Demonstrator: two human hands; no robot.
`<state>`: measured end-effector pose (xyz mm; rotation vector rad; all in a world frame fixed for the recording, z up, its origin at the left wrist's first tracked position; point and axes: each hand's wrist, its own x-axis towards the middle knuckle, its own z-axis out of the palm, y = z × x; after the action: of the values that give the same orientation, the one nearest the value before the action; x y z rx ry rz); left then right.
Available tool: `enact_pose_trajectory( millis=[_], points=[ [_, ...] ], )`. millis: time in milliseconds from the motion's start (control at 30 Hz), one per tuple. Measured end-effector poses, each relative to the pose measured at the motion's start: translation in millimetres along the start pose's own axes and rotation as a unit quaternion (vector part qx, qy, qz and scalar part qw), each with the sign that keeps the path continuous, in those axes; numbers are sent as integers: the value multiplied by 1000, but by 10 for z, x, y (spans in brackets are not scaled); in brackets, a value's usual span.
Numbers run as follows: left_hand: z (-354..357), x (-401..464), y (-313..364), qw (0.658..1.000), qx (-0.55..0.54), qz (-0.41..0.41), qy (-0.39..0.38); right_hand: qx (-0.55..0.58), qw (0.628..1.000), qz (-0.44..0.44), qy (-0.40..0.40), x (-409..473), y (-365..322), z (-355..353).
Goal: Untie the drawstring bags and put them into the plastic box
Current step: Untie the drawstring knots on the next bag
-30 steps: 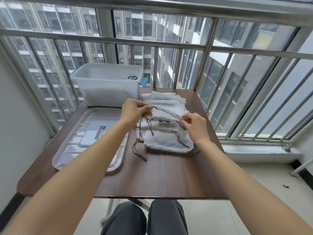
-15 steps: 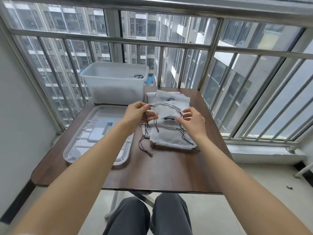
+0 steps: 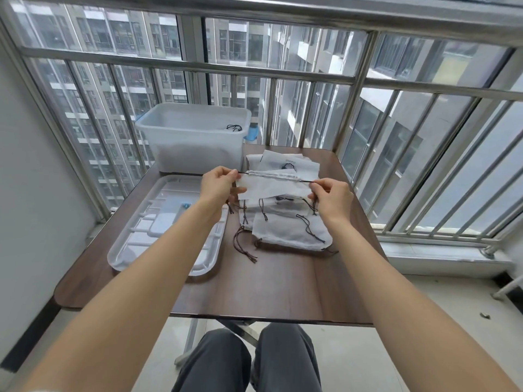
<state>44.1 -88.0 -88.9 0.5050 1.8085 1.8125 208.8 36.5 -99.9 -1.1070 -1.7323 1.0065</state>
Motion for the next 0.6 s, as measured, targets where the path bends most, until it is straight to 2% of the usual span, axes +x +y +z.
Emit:
enact_pose_trajectory(
  millis=[67, 133, 200, 267, 300, 500, 600],
  points=[
    [-3, 43, 4, 999, 23, 6, 35, 39, 999, 30, -3, 25, 16, -40],
    [-1, 62, 13, 999, -15, -7, 36, 147, 985, 90, -15, 23, 17, -74],
    [-14, 81, 14, 991, -126, -35, 10, 307, 938, 158, -29, 9, -10, -91],
    [-71, 117, 0, 965, -254, -67, -21, 416, 884, 209, -39, 12, -52, -113],
    [-114, 145, -15, 951, -297, -83, -32, 440, 869, 222, -45, 22, -73, -122],
    [-248, 189, -107, 848, -477, -215, -84, 523, 813, 250, -59, 12, -54, -100],
    [-277, 205, -127, 823, -511, -234, -86, 594, 772, 211, -87, -18, -83, -43]
  ],
)
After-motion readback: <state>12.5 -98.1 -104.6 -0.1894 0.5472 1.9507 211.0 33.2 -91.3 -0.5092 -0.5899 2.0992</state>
